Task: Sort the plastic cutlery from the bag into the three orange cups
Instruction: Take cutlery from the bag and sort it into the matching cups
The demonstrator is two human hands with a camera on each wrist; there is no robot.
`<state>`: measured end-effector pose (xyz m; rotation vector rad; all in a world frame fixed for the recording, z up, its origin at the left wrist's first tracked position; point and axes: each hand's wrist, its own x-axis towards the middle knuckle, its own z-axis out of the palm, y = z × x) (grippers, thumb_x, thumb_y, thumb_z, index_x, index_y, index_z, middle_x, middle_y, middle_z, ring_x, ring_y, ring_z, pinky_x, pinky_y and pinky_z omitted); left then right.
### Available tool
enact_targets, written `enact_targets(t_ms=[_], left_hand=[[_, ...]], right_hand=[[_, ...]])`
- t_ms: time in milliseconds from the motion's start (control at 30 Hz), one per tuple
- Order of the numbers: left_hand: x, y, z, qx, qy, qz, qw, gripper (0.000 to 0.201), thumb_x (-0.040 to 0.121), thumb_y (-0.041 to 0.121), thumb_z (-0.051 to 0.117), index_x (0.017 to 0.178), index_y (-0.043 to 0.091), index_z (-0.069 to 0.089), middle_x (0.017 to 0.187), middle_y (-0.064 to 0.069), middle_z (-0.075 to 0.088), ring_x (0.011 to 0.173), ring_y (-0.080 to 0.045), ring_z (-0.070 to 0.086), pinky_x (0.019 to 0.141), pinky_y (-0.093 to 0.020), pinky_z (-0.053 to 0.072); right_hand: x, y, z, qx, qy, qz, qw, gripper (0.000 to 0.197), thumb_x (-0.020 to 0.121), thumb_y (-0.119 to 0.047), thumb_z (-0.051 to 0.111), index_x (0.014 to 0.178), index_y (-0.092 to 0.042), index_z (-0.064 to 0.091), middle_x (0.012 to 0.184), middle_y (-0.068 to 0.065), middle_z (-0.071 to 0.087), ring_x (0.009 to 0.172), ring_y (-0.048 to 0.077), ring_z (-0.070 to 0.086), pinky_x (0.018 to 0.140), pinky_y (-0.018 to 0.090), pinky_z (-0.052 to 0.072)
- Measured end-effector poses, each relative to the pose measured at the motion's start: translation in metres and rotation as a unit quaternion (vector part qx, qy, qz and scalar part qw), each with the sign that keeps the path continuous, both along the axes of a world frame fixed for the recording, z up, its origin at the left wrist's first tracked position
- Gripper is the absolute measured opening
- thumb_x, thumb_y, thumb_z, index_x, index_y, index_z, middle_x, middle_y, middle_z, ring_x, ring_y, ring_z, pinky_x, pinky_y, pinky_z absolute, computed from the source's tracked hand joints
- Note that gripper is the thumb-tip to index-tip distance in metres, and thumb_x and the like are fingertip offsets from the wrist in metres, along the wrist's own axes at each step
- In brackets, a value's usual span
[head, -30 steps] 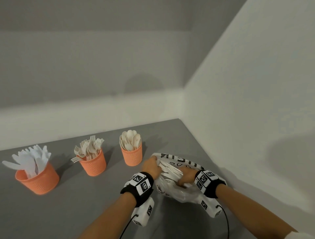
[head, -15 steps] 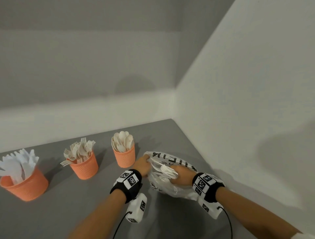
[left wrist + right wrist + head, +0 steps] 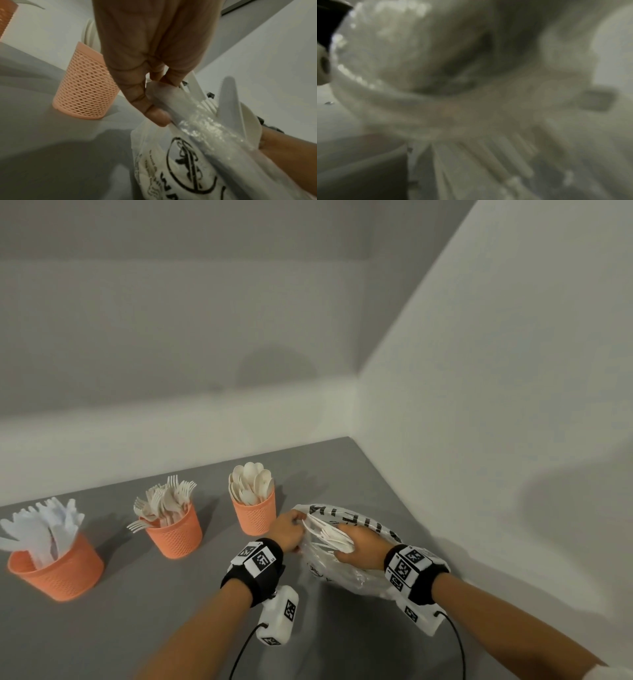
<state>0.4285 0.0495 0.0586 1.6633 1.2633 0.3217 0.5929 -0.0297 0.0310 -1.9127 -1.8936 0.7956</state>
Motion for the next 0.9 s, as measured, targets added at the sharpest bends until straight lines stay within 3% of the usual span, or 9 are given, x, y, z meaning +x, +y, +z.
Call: enact_targets(t_ms=[133,267,333,400,500,633,733,800,900], left_hand=[[0.007,0.003,0.001,0.004,0.000,0.008,1.000,0.039,0.095,0.004,0.031,0.130,0.006,0.049,0.112,-0.018,0.056,0.065,-0.019,0.056,0.052,-0.023,0.051],[0.006,0.004,0.000,0.023,0.026,0.008,0.999,0.044,0.093,-0.004,0.031,0.131,0.008,0.049,0.134,-0.019,0.049,0.104,-0.038,0.059,0.079,-0.038,0.056],[0.006,0.002,0.000,0.025,0.023,0.004,0.999,0.044,0.093,-0.004,0.031,0.132,0.009,0.047,0.132,-0.019,0.050,0.098,-0.035,0.061,0.076,-0.037,0.057],[0.007,-0.001,0.003,0.013,-0.001,-0.009,1.000,0.044,0.094,-0.001,0.030,0.134,0.010,0.045,0.119,-0.019,0.055,0.076,-0.022,0.060,0.062,-0.027,0.055],[0.007,-0.002,0.005,-0.028,-0.040,-0.008,0.999,0.042,0.093,0.001,0.032,0.132,0.011,0.046,0.102,-0.010,0.052,0.065,-0.014,0.053,0.053,-0.019,0.051],[0.002,0.001,0.008,-0.021,-0.077,-0.009,0.997,0.032,0.093,0.004,0.038,0.116,0.011,0.060,0.092,-0.005,0.058,0.070,-0.016,0.051,0.065,-0.026,0.046],[-0.004,0.001,0.012,0.073,-0.138,0.053,0.986,0.025,0.095,0.006,0.042,0.107,0.005,0.063,0.093,0.000,0.061,0.081,-0.014,0.054,0.074,-0.021,0.043],[-0.012,0.002,0.016,0.100,-0.191,0.123,0.969,0.023,0.095,0.008,0.042,0.094,0.011,0.065,0.081,0.002,0.059,0.070,-0.012,0.051,0.067,-0.021,0.043],[-0.026,0.001,0.024,-0.039,-0.300,0.170,0.938,0.027,0.098,0.009,0.036,0.085,0.012,0.060,0.074,-0.004,0.057,0.060,-0.013,0.054,0.052,-0.017,0.048]], right_hand=[[0.006,-0.005,0.004,0.047,-0.018,0.010,0.999,0.042,0.081,-0.022,0.062,0.123,-0.020,0.055,0.117,-0.004,0.064,0.101,0.011,0.059,0.087,0.021,0.045],[0.012,-0.007,0.006,0.085,-0.008,-0.035,0.996,0.021,0.083,-0.023,0.060,0.103,-0.026,0.057,0.094,-0.010,0.062,0.082,0.005,0.054,0.068,0.009,0.037],[0.012,-0.005,0.006,0.076,0.006,-0.065,0.995,0.007,0.081,-0.021,0.059,0.085,-0.025,0.055,0.077,-0.007,0.059,0.070,0.012,0.055,0.064,0.020,0.042],[0.010,-0.003,0.006,0.071,0.034,-0.093,0.993,0.008,0.080,-0.020,0.059,0.074,-0.023,0.054,0.068,-0.005,0.057,0.060,0.011,0.051,0.062,0.029,0.045],[0.006,0.000,0.012,0.090,0.116,-0.137,0.980,0.017,0.083,-0.020,0.061,0.070,-0.028,0.053,0.062,-0.004,0.057,0.054,0.010,0.051,0.055,0.024,0.043],[0.000,0.008,0.045,0.133,0.266,-0.199,0.934,0.014,0.090,-0.020,0.060,0.077,-0.016,0.055,0.056,-0.002,0.055,0.045,0.009,0.052,0.052,0.025,0.048],[-0.002,0.022,0.076,0.166,0.388,-0.265,0.867,0.022,0.091,-0.017,0.057,0.070,-0.013,0.052,0.050,-0.001,0.051,0.042,0.013,0.048,0.051,0.028,0.048],[-0.005,0.033,0.092,0.180,0.464,-0.290,0.818,0.025,0.090,-0.015,0.057,0.066,-0.013,0.050,0.045,-0.004,0.048,0.040,0.013,0.044,0.048,0.026,0.042],[-0.023,0.048,0.105,0.178,0.529,-0.289,0.778,0.026,0.090,-0.014,0.056,0.065,-0.014,0.048,0.043,-0.005,0.045,0.037,0.011,0.042,0.044,0.021,0.039]])
